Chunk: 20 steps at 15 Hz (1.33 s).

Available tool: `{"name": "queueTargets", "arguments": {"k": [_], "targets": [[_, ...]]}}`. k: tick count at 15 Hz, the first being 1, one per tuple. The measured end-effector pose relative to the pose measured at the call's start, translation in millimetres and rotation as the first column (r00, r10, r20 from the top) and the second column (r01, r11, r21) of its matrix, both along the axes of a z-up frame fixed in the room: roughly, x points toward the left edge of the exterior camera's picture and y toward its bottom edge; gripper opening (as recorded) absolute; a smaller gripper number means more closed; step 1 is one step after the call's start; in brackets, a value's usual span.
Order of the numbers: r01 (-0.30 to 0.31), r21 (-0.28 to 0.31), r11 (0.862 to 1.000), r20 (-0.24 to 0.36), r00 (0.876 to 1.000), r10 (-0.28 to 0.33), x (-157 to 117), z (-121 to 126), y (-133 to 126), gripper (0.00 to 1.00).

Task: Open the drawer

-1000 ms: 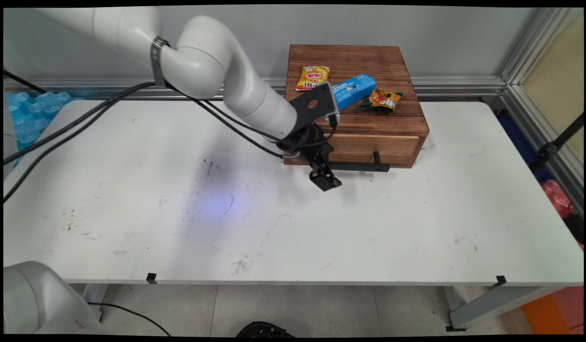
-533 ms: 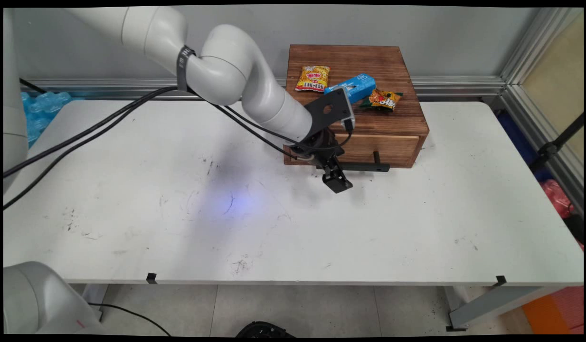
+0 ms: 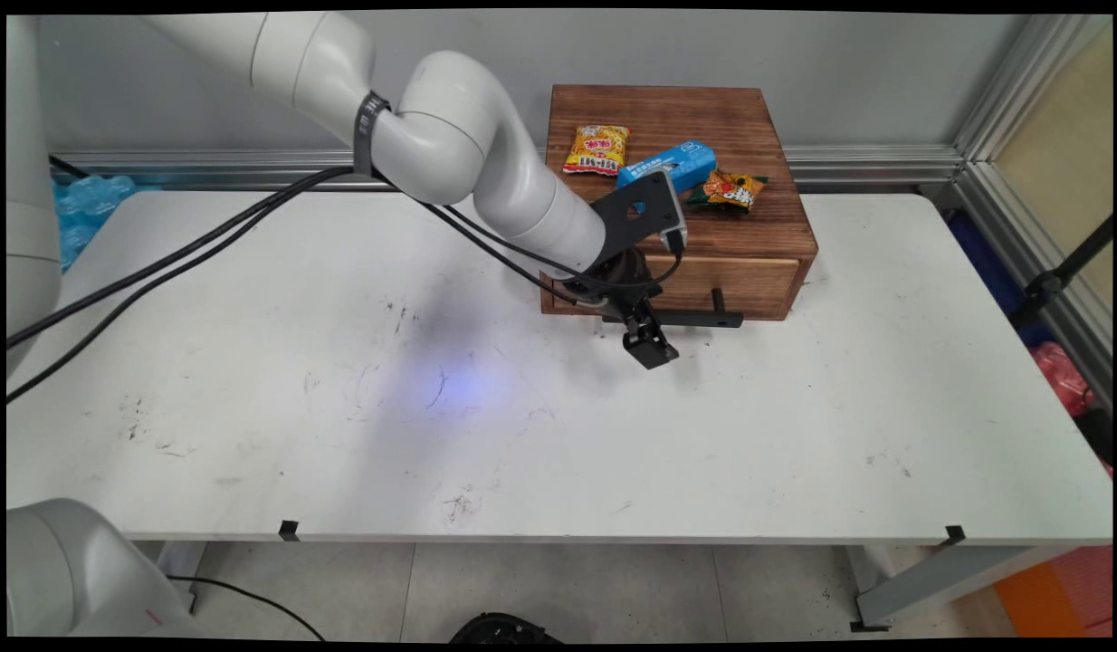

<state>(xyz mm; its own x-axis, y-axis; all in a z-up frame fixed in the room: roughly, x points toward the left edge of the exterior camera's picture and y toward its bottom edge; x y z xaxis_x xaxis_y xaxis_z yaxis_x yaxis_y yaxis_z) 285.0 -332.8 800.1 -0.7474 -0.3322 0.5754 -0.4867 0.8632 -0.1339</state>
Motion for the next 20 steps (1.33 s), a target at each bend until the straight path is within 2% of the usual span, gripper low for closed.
{"name": "queueTargets", "arguments": {"k": [20], "targets": [[-0.005, 0.049, 0.999, 0.017, 1.000, 0.004, -16, -27, -21, 1.00]]}}
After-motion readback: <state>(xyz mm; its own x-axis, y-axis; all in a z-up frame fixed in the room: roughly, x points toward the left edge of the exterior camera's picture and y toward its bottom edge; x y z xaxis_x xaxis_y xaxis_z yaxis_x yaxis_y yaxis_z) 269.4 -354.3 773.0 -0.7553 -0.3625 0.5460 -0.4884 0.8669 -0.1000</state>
